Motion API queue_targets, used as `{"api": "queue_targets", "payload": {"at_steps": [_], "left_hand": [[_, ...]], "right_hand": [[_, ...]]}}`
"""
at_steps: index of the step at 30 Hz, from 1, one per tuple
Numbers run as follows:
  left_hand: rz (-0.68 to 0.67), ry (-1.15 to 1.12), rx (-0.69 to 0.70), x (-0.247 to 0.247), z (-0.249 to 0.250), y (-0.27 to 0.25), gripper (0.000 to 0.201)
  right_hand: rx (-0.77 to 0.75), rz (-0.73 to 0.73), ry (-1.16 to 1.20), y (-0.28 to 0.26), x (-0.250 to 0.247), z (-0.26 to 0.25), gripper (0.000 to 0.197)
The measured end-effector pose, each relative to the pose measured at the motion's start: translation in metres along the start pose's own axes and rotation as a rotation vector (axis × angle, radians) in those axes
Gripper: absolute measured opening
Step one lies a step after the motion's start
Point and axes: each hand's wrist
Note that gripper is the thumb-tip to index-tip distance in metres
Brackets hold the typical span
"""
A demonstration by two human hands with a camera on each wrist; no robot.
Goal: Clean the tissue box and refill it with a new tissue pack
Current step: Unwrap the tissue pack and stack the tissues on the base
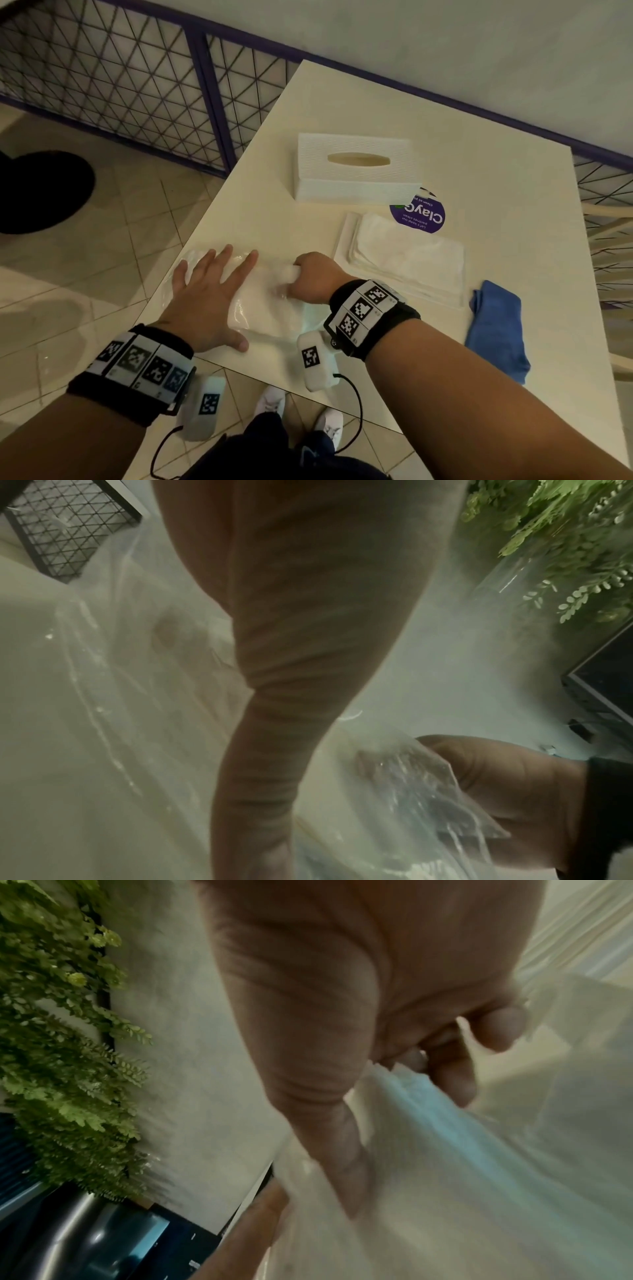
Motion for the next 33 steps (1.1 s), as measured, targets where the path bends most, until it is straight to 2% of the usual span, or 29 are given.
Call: {"api": "queue_targets", "payload": {"at_steps": [3, 8, 10, 12, 14, 16, 17, 18, 20, 24, 26, 29, 33], "left_hand": [[0.009, -0.016, 0.000, -0.001, -0.001, -0.002, 0.149], [0.030, -0.065, -0.003, -0.003, -0.005, -0.004, 0.149], [0.022, -0.073, -0.008, -0.004, -0.006, -0.004, 0.147], [0.017, -0.074, -0.014, -0.003, -0.007, -0.004, 0.146], [0.018, -0.069, -0.013, -0.002, -0.006, -0.004, 0.146], [0.013, -0.070, -0.008, -0.002, -0.004, -0.004, 0.145], [0.013, -0.071, -0.006, -0.002, -0.004, -0.005, 0.145], [0.014, -0.071, -0.007, -0.002, -0.003, -0.005, 0.145], [0.017, -0.068, -0.013, -0.003, -0.002, -0.006, 0.145], [0.017, -0.053, -0.018, -0.005, 0.000, -0.008, 0.144], [0.016, -0.050, -0.014, -0.005, 0.001, -0.010, 0.145], [0.002, -0.061, 0.011, -0.004, 0.002, -0.013, 0.145], [0.008, -0.111, 0.077, -0.001, 0.009, -0.017, 0.138]], "right_hand": [[0.041, -0.030, 0.165, -0.003, -0.002, -0.002, 0.045], [0.192, 0.089, 0.829, -0.014, -0.008, 0.006, 0.058], [0.240, 0.150, 0.996, -0.017, -0.010, 0.013, 0.070], [0.262, 0.214, 1.103, -0.019, -0.009, 0.020, 0.065], [0.284, 0.280, 1.092, -0.021, -0.006, 0.023, 0.061], [0.285, 0.269, 0.975, -0.021, -0.004, 0.026, 0.079], [0.275, 0.251, 0.879, -0.025, -0.005, 0.025, 0.074], [0.269, 0.238, 0.797, -0.028, -0.006, 0.027, 0.059], [0.328, 0.179, 0.695, -0.032, -0.007, 0.032, 0.054], [0.412, 0.005, 0.600, -0.040, -0.006, 0.037, 0.058], [0.391, 0.020, 0.537, -0.041, -0.004, 0.041, 0.057], [0.322, 0.044, 0.736, -0.042, 0.000, 0.043, 0.043], [0.248, 0.174, 0.872, -0.035, 0.002, 0.039, 0.045]]}}
Point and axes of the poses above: each hand's wrist, its own y-axis towards the middle knuckle, its own x-axis out of the palm, z = x × y, and after that the axes turned 4 degrees about y, right-handed
